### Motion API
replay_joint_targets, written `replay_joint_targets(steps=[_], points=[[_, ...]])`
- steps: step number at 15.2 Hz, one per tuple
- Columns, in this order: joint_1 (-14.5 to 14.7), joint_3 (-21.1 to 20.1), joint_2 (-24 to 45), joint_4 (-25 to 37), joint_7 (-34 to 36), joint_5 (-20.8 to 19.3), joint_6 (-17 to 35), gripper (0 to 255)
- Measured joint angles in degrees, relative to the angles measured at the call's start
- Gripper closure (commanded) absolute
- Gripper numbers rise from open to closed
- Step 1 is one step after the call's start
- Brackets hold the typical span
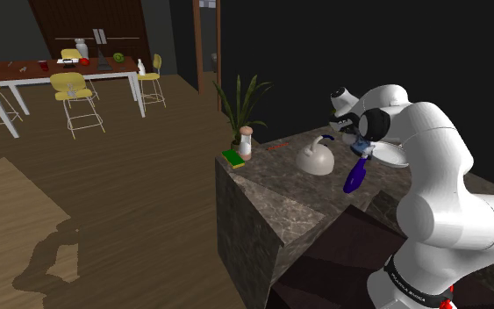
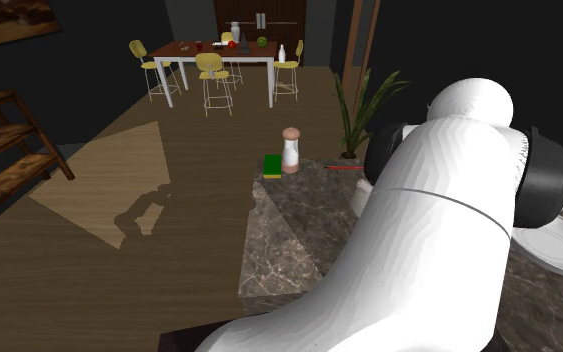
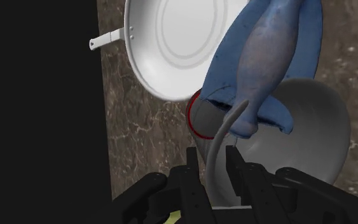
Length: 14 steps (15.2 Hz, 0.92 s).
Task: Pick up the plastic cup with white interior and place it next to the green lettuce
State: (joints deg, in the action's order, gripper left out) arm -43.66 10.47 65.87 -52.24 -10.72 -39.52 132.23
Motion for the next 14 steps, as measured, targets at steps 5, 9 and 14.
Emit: replay_joint_targets(steps=[5,9,14], points=[[-0.1,0.4,-1.0,-3.0,0.8,-0.4,0.2,0],[0.8,0.3,-2.4,-3.8,0.9,-0.3,-1.1,0],[3.0,0.4,-7.5,-9.3,2.4,-1.0,-1.7,0]])
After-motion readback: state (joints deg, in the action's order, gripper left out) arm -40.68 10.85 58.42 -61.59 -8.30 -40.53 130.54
